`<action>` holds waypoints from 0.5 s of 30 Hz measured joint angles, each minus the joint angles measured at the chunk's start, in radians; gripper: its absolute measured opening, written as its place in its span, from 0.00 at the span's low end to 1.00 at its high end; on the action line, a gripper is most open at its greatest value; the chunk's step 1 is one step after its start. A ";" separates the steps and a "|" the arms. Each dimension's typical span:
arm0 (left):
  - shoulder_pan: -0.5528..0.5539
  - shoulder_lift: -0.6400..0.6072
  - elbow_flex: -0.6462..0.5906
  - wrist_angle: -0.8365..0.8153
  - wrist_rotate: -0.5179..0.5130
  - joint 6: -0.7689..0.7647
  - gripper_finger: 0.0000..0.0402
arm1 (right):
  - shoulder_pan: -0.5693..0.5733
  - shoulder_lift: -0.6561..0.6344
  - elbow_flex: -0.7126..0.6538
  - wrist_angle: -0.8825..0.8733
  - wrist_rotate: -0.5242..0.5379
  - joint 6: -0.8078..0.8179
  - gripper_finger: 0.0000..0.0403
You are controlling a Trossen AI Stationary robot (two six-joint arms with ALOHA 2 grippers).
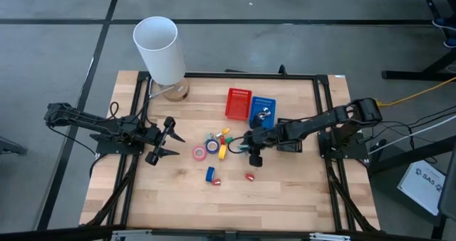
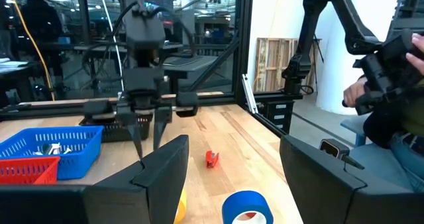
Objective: Pick and place Stapler, Stapler remover, tape
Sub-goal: Put the light blue staple remover into the blue bin
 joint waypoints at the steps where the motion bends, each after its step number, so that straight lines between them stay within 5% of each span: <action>1: 0.000 0.000 0.000 0.000 0.000 0.000 0.59 | -0.005 0.007 0.000 0.000 -0.010 0.016 0.26; 15: 0.000 0.000 0.000 0.000 0.000 0.001 0.59 | -0.029 0.020 -0.040 -0.072 -0.029 0.202 0.26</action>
